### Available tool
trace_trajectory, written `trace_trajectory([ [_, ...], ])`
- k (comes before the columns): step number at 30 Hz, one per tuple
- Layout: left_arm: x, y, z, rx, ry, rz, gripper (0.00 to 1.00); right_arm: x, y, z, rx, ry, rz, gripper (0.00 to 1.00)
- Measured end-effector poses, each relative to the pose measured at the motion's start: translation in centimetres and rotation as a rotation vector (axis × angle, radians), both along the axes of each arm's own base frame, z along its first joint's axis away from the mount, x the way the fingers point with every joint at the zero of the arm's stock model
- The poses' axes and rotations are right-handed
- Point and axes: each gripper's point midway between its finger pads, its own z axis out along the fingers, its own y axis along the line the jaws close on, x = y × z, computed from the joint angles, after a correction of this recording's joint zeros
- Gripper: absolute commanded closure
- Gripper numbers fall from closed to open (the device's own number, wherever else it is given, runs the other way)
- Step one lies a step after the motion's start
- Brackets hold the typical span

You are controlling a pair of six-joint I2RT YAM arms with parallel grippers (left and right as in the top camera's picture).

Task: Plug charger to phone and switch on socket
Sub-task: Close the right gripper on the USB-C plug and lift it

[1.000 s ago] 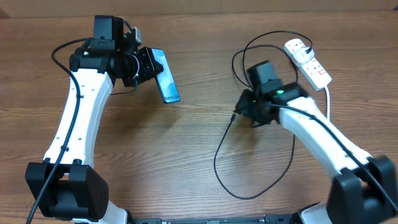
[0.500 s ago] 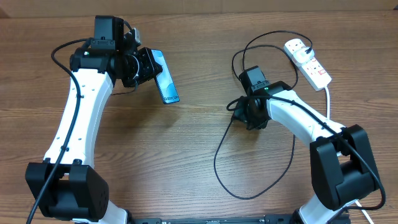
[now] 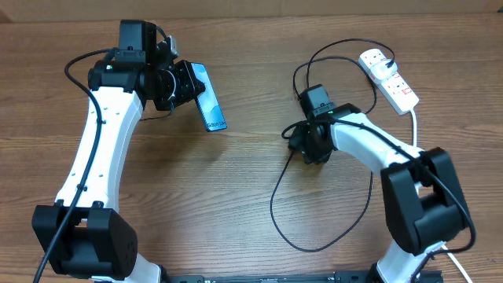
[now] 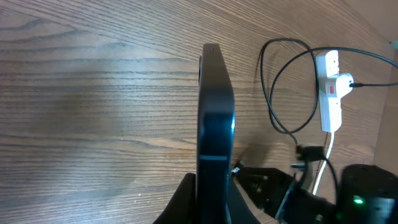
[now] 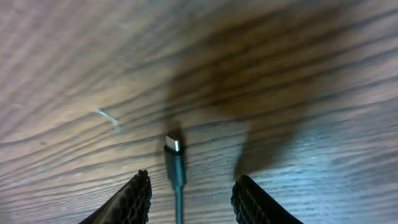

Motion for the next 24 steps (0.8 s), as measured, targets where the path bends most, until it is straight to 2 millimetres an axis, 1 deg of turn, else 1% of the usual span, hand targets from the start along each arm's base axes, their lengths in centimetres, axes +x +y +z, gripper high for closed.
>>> trace_trajectory([
  [1,0.00,0.00,0.00,0.000,0.000,0.000,0.96,-0.29,0.34,-0.42,-0.003,0.014,-0.003,0.58],
  [3,-0.02,0.00,-0.01,0.000,0.001,0.000,0.96,-0.36,0.76,-0.45,0.001,0.013,-0.003,0.60],
  [7,-0.15,0.01,-0.08,0.001,0.008,0.000,0.96,-0.28,1.17,-0.48,0.013,0.011,-0.012,0.67],
  [9,-0.19,0.01,-0.10,0.001,0.010,0.000,0.95,-0.19,1.22,-0.52,0.015,0.010,-0.021,0.71],
  [14,-0.22,0.02,-0.12,0.001,0.011,0.000,0.96,-0.15,1.23,-0.58,0.016,0.013,-0.037,0.75],
  [18,-0.22,0.02,-0.12,0.001,0.011,0.000,0.96,0.02,1.14,-0.64,0.009,0.008,-0.052,0.80],
  [24,-0.22,0.02,-0.12,0.001,0.011,0.000,0.96,0.13,1.01,-0.68,0.002,0.005,-0.068,0.83],
])
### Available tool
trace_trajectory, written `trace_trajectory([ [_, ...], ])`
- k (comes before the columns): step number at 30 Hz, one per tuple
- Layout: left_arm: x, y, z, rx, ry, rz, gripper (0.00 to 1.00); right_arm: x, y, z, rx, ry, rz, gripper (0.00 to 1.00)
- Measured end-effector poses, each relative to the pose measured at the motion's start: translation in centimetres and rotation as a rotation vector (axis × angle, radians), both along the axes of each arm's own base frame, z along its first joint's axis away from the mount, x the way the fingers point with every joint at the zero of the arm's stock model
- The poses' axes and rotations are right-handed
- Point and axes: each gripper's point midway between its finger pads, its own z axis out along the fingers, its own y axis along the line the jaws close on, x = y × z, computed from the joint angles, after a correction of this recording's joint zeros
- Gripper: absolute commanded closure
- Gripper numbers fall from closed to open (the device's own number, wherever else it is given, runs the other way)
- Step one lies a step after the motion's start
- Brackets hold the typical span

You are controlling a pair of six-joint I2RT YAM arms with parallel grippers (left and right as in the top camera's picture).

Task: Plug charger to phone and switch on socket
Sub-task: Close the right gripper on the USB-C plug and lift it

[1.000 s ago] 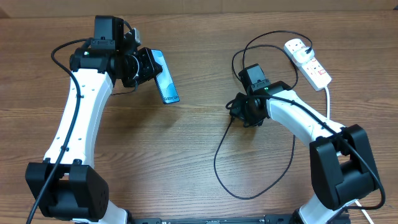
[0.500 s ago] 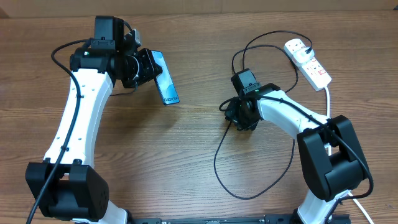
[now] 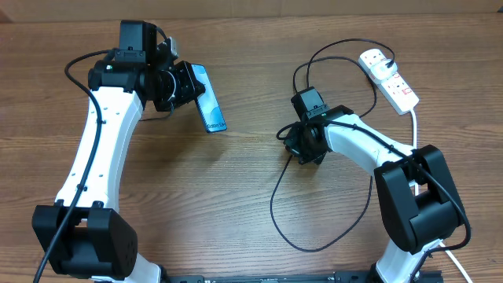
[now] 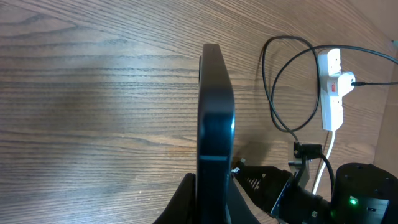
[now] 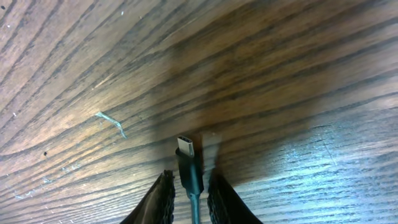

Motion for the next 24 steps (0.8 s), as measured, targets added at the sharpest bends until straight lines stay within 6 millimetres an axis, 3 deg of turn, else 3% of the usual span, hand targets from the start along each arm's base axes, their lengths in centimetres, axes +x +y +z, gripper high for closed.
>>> trace_trajectory([
  [10,0.00,0.00,0.00,0.000,0.000,0.000,0.96,0.21,0.02,-0.03,0.001,-0.006,-0.013,0.83],
  [16,0.00,0.00,0.00,0.000,0.000,0.000,0.96,0.11,0.18,-0.08,-0.005,-0.007,-0.013,0.96],
  [24,0.00,0.00,0.00,0.000,0.000,0.000,0.96,-0.03,0.50,-0.11,-0.003,-0.004,-0.004,0.96],
])
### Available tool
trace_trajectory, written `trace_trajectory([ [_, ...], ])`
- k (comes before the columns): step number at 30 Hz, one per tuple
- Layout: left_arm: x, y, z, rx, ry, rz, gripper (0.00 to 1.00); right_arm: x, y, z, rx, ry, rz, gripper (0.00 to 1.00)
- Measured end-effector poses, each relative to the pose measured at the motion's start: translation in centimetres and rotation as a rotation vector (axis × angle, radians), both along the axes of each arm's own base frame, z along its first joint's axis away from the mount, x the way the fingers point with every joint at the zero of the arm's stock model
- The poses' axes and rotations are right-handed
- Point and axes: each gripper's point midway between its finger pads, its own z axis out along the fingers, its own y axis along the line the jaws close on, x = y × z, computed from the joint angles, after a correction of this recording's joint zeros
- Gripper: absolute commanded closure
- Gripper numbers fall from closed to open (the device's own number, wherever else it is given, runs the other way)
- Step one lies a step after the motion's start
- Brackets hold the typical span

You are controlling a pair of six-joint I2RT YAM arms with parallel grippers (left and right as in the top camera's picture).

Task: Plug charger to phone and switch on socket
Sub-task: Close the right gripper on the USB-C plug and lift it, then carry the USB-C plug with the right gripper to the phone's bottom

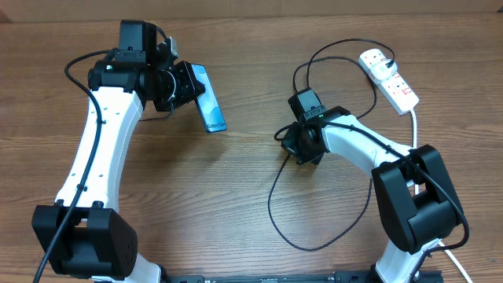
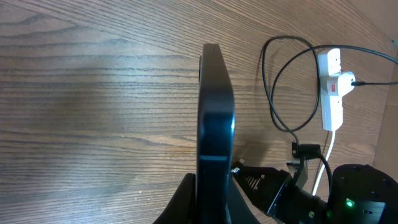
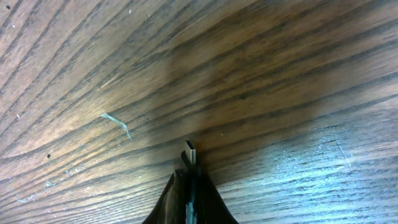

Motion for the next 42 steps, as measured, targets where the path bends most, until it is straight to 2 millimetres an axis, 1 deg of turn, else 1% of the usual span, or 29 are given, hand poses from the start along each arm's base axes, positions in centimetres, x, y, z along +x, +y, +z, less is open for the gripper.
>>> trace_trajectory([
  [2,0.0,0.0,0.0,0.000,0.000,0.000,0.96,-0.1,0.3,0.1,0.012,0.007,0.024,0.96],
  [5,-0.1,-0.3,0.1,-0.016,0.000,-0.008,0.96,0.0,1.3,0.6,0.066,0.008,0.098,0.96],
  [9,-0.2,-1.6,0.9,-0.090,-0.013,-0.057,0.96,0.8,3.8,3.0,0.208,-0.025,0.225,0.96],
  [12,-0.4,-3.2,2.1,-0.191,-0.032,-0.118,0.96,1.1,5.8,6.3,0.359,-0.074,0.327,0.96],
  [14,-0.4,-4.2,3.1,-0.255,-0.055,-0.157,0.96,0.6,6.4,8.7,0.455,-0.106,0.396,0.96],
  [19,-0.5,-6.4,6.1,-0.415,-0.134,-0.271,0.96,-1.3,6.7,15.0,0.679,-0.196,0.563,0.96],
  [22,-0.6,-6.8,7.2,-0.480,-0.151,-0.299,0.96,-2.9,6.9,17.9,0.808,-0.240,0.656,0.96],
  [23,-0.6,-6.8,8.0,-0.519,-0.163,-0.312,0.96,-3.6,7.1,18.9,0.867,-0.257,0.699,0.96],
  [24,-0.6,-6.8,8.2,-0.528,-0.168,-0.317,0.96,-3.9,7.2,19.2,0.887,-0.262,0.714,0.96],
  [27,-0.5,-6.4,9.5,-0.595,-0.194,-0.340,0.96,-5.0,7.7,20.8,0.990,-0.300,0.788,0.96],
  [31,-0.6,-5.8,10.4,-0.651,-0.189,-0.342,0.96,-6.0,8.3,22.5,1.094,-0.362,0.866,0.96],
  [37,-0.6,-5.6,11.0,-0.691,-0.165,-0.326,0.96,-6.4,8.7,24.4,1.200,-0.442,0.932,0.96],
  [42,-0.4,-5.6,11.4,-0.709,-0.164,-0.320,0.96,-6.5,9.3,25.4,1.247,-0.486,0.975,0.96],
])
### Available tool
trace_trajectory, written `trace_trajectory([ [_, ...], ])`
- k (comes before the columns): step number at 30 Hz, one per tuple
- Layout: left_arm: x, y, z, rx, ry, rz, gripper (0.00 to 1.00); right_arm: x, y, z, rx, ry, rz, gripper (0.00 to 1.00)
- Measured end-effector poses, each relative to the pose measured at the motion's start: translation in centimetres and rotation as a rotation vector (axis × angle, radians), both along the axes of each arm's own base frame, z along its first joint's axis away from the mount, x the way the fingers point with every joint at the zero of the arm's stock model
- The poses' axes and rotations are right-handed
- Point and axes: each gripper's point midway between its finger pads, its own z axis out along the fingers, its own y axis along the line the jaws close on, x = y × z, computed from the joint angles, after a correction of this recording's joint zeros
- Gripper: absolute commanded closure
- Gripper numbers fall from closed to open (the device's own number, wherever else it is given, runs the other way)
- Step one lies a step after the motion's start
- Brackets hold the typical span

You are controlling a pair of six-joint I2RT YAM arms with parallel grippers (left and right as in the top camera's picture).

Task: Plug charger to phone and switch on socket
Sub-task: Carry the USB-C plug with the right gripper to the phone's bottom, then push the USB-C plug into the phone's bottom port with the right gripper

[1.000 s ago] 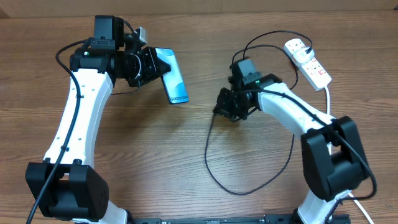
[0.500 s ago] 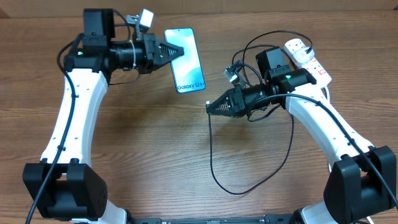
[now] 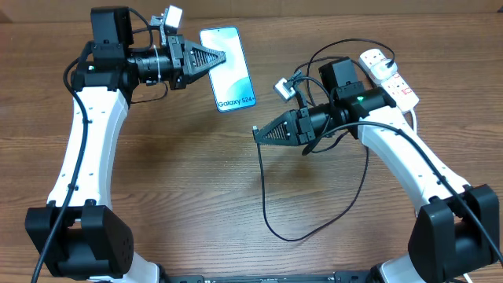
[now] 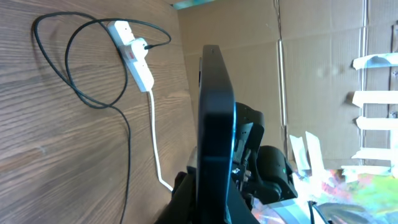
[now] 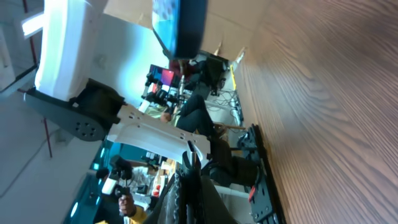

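In the overhead view my left gripper [image 3: 211, 56] is shut on the top end of the phone [image 3: 229, 69] and holds it in the air, its lit screen facing up. My right gripper [image 3: 262, 132] is shut on the charger plug [image 3: 255, 130], which points left and sits below and right of the phone, a gap apart. The black charger cable [image 3: 271, 224] hangs from it in a loop. The left wrist view has the phone [image 4: 216, 118] edge-on. In the right wrist view the phone [image 5: 183, 25] lies ahead of the plug tip [image 5: 188, 163].
A white power strip [image 3: 389, 77] with red switches lies at the back right of the wooden table [image 3: 157, 189], a charger plugged into its far end. It also shows in the left wrist view, power strip [image 4: 134, 53]. Cable loops lie beside it.
Both arms have risen off the table. The phone is higher, further right and screen-up. My right gripper, then down on the table with the plug, now holds it in the air pointing at the phone.
My left gripper held the phone tilted over the back left of the table throughout. My right gripper stood open around the plug lying on the table, then narrower, then shut on it. Now both hold their things aloft, facing each other.
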Motion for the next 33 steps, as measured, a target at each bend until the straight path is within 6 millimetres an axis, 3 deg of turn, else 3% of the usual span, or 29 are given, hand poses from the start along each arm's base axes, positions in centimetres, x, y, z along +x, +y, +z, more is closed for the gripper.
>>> trace_trajectory([
  [11,0.0,0.0,0.0,-0.003,0.013,0.003,0.96,1.8,1.4,1.0,-0.009,-0.007,-0.019,0.96],
  [19,0.0,0.0,0.0,-0.006,0.014,0.001,0.96,1.5,3.6,2.0,-0.012,-0.001,0.002,0.96],
  [33,0.0,0.0,0.0,-0.006,0.014,0.001,0.96,1.8,3.7,2.4,-0.014,0.025,-0.005,0.96],
])
